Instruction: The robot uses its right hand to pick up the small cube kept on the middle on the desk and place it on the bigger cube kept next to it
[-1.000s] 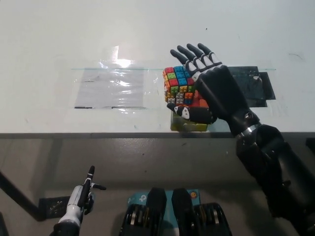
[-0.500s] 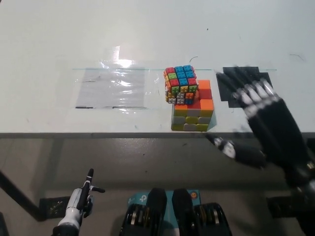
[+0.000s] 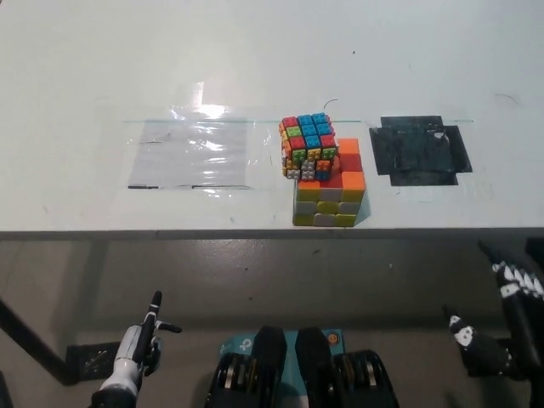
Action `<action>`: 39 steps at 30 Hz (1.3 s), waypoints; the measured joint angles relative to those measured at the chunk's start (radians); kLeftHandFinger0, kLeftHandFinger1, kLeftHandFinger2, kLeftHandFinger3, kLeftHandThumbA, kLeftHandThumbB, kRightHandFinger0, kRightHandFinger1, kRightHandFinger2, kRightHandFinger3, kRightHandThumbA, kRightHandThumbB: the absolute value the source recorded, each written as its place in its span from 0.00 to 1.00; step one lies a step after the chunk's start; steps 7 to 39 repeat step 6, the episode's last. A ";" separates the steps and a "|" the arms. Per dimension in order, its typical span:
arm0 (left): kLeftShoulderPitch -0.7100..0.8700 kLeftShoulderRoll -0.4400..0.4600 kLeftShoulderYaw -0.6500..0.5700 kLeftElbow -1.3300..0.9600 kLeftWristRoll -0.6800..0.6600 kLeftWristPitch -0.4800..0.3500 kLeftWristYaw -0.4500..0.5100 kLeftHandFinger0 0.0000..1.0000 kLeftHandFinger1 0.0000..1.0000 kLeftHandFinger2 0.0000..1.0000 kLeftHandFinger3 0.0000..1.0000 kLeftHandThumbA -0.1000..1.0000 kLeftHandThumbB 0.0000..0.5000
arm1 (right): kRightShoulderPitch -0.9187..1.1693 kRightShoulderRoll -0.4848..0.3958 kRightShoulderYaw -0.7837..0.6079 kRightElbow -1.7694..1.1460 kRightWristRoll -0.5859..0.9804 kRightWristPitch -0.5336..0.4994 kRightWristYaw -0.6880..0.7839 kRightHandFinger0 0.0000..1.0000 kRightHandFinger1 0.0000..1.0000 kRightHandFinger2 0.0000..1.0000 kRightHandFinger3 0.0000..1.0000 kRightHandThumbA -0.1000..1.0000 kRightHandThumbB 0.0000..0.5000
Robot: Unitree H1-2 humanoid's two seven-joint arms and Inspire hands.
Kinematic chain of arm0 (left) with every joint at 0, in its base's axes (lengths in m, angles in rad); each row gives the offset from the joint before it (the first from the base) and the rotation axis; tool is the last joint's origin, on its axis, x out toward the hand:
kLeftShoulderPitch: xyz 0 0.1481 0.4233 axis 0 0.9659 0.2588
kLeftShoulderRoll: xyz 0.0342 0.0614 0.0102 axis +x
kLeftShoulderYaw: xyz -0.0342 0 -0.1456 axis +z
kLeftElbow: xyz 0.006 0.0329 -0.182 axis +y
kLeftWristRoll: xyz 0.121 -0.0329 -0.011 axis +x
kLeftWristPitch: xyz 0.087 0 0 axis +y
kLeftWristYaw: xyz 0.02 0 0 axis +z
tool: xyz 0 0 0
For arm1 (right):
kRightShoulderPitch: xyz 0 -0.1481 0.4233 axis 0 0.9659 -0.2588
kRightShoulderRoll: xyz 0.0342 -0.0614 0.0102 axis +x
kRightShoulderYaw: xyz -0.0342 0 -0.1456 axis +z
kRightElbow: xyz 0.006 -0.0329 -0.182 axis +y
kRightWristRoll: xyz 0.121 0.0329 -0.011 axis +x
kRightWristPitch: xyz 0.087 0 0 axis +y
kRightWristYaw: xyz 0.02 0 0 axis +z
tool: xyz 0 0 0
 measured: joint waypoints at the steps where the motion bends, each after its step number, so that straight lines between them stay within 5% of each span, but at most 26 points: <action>1: 0.000 0.000 0.001 0.001 -0.001 0.000 0.000 0.00 0.00 0.00 0.00 1.00 1.00 | -0.003 0.013 -0.012 0.037 0.014 -0.003 -0.011 1.00 1.00 1.00 1.00 0.74 0.52; 6: 0.000 0.000 0.002 0.000 -0.003 0.000 0.001 0.00 0.00 0.00 0.00 1.00 1.00 | -0.036 0.072 -0.064 0.162 0.083 0.035 -0.016 1.00 1.00 1.00 1.00 0.68 0.37; 39: 0.000 0.000 0.002 0.000 -0.003 0.000 0.001 0.00 0.00 0.00 0.00 1.00 1.00 | -0.036 0.072 -0.064 0.162 0.083 0.035 -0.016 1.00 1.00 1.00 1.00 0.68 0.37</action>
